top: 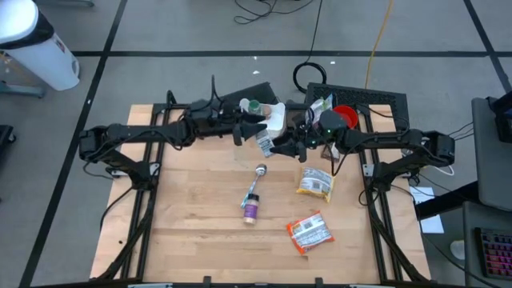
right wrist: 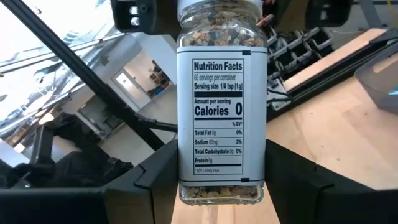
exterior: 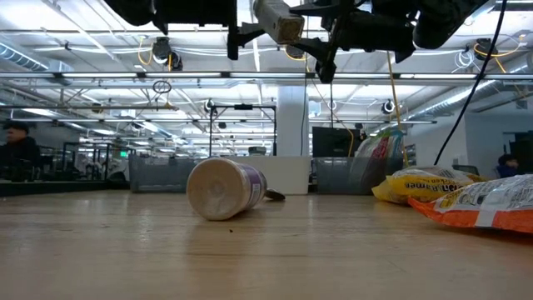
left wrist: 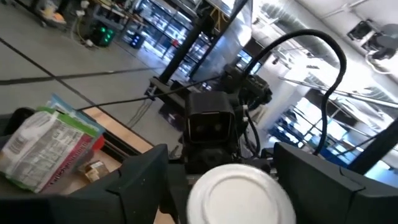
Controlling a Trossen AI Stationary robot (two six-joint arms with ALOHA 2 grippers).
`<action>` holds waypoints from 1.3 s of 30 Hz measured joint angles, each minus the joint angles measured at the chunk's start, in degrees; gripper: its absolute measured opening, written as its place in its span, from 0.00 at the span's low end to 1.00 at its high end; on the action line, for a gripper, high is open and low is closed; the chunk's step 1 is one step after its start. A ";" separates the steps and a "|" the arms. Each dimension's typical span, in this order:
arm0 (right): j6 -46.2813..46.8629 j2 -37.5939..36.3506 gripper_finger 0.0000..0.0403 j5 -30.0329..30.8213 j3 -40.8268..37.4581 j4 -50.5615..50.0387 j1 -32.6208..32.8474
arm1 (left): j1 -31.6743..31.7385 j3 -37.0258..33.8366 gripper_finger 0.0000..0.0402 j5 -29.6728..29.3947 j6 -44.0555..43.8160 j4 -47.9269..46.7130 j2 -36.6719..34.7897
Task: Pick & Place Food Item
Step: Put the white seasoning bottle into the white bin
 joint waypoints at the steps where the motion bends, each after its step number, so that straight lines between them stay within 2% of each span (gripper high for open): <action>1: 0.41 0.00 0.47 -0.19 0.00 0.21 -0.04 | 0.38 0.00 0.73 0.93 -0.08 -0.13 0.00; 10: 2.99 0.00 0.47 -5.55 0.00 -0.16 -1.53 | 3.66 0.03 0.72 11.66 -3.16 -4.53 -0.01; 18: 2.88 0.00 0.47 -7.50 0.00 -2.66 -1.82 | 4.78 0.81 0.72 17.92 -4.13 -9.77 -0.02; 23: 2.87 0.00 0.47 -8.95 -0.02 -3.56 -1.97 | 5.28 6.96 0.72 20.95 2.81 -25.65 -0.02; 28: 2.77 -0.04 0.47 -10.55 0.04 -3.51 -2.04 | 6.20 14.43 0.72 23.11 7.36 -36.24 1.73; 33: 2.72 -0.04 0.47 -12.23 0.07 -4.03 -1.99 | 6.58 21.28 0.72 29.92 7.47 -43.82 6.62; 39: 2.66 -0.04 0.47 -12.31 0.07 -3.90 -1.97 | 5.56 26.15 0.72 37.62 5.90 -45.91 13.06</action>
